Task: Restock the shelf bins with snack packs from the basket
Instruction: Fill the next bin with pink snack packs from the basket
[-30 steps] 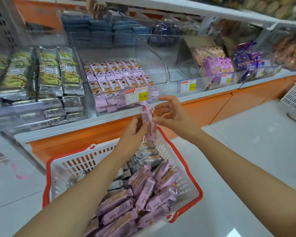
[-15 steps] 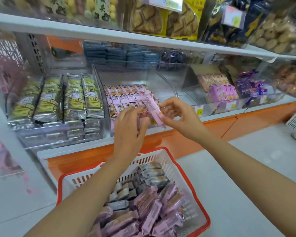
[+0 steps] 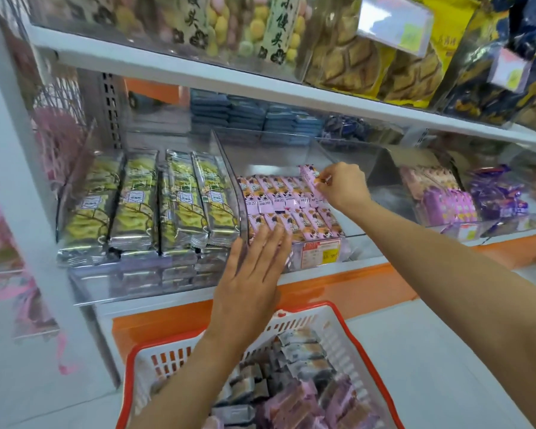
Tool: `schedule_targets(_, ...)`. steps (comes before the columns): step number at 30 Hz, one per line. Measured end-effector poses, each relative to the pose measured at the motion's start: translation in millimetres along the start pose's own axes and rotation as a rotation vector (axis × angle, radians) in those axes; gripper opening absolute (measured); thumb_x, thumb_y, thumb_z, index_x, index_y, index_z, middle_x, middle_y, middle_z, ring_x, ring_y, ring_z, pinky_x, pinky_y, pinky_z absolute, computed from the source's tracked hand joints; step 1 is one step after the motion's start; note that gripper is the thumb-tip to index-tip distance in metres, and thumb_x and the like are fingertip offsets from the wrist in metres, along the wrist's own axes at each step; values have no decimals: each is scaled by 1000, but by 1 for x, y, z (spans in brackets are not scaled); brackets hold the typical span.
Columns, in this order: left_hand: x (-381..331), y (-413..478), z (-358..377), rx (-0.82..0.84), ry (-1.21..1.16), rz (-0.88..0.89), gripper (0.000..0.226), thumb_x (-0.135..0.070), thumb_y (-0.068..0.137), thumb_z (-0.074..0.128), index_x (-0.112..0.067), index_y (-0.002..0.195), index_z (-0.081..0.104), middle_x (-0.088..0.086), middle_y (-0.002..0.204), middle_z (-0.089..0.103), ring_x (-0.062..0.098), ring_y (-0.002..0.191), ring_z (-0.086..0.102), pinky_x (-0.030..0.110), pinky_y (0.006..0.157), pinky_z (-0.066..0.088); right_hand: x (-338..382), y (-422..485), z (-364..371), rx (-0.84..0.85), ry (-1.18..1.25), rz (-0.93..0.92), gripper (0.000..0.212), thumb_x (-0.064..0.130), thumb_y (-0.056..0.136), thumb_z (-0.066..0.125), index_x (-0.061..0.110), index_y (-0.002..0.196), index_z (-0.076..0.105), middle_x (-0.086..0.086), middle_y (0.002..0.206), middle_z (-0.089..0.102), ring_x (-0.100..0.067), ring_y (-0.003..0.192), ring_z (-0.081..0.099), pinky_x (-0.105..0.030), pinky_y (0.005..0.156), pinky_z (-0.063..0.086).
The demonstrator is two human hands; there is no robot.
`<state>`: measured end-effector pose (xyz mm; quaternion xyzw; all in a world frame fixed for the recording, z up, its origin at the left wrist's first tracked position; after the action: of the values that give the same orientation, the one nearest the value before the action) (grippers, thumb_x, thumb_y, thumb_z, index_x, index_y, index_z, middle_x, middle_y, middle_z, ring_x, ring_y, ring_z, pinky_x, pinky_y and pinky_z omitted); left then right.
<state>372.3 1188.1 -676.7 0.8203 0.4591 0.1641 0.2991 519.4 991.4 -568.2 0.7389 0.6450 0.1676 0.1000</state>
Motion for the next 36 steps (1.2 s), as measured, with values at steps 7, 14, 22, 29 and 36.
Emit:
schedule_targets(7,3,2,3,4,18,-1,90,-19,72,76,-11,152,34,7,159,32,24,148,20,45,123,-6,3,32,37,40,-173,13,16,14,91,61,7,95,74,-18,91,72,-37,86,68,-44,78,58)
schedule_targets(14,3,1,5,21,2,-12,84,-14,76,66,-11,153,33,6,160,30,23,149,20,45,123,-9,0,29,44,77,-210,3,19,8,91,55,5,94,73,-15,89,70,-34,81,67,-39,73,58)
schedule_targets(22,-5,-4,-5,-27,-61,-47,81,-13,80,58,-9,155,27,8,163,20,25,152,9,49,122,-8,15,-31,-14,-20,200,-143,17,17,89,66,12,103,75,-6,94,74,-20,84,67,-37,85,55)
schedule_targets(29,-29,-45,28,82,-114,168,67,-13,56,80,-10,120,62,12,123,57,30,114,47,43,102,32,8,-134,-31,34,762,-230,7,8,89,68,12,90,74,13,74,66,3,64,60,-12,65,46)
schedule_targets(36,-21,-99,90,547,-53,69,88,-30,45,94,-1,124,66,18,126,64,37,116,60,49,110,24,-38,-224,83,388,656,-96,7,22,89,70,16,91,73,5,76,68,-2,64,57,-14,63,43)
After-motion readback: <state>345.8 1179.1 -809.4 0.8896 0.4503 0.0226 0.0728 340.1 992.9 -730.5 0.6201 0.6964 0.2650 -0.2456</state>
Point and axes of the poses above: each hand's wrist, its own y-axis towards the middle knuckle, its own z-axis out of the palm, x = y × z, the point moved 5 cm from there along y, towards the middle knuckle
